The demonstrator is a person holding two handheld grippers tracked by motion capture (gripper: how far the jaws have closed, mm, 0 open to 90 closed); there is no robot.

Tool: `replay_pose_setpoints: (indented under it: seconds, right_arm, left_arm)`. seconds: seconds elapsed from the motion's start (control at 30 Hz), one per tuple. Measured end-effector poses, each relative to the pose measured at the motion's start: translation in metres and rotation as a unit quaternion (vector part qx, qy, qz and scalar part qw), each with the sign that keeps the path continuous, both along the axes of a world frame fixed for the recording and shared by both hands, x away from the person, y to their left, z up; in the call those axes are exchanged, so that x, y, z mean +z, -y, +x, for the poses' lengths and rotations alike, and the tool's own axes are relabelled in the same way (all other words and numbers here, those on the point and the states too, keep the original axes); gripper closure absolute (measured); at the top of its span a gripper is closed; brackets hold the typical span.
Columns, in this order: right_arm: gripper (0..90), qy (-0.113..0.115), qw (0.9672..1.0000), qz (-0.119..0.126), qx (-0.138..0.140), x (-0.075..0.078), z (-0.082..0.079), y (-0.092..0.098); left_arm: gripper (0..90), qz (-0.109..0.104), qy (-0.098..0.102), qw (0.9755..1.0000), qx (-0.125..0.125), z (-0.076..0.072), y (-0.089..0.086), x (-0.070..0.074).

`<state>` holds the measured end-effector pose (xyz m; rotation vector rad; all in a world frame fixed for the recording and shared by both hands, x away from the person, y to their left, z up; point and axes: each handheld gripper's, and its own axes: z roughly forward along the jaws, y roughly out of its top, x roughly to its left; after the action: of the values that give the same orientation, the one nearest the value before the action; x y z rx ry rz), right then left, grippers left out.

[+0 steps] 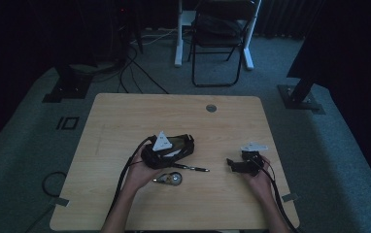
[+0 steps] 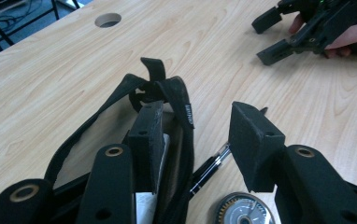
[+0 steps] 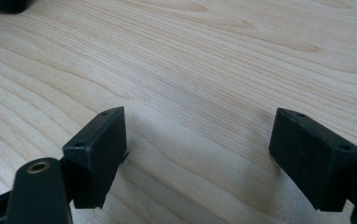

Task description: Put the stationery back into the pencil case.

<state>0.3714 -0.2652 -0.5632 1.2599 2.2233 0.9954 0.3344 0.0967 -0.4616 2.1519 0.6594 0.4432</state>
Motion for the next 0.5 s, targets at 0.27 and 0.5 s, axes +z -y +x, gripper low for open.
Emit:
replay_pose_setpoints:
  seconds: [0.27, 0.5]
  right_arm:
    - [19.0, 0.0, 1.0, 0.0, 0.0, 0.0, 0.0, 0.0]
    - [19.0, 0.0, 1.0, 0.0, 0.0, 0.0, 0.0, 0.0]
  left_arm:
    - [54.9, -0.003, -0.006, 0.9999, -0.008, -0.005, 0.0, -0.003]
    - [49.8, -0.002, -0.015, 0.9997, -0.018, -0.01, 0.0, -0.01]
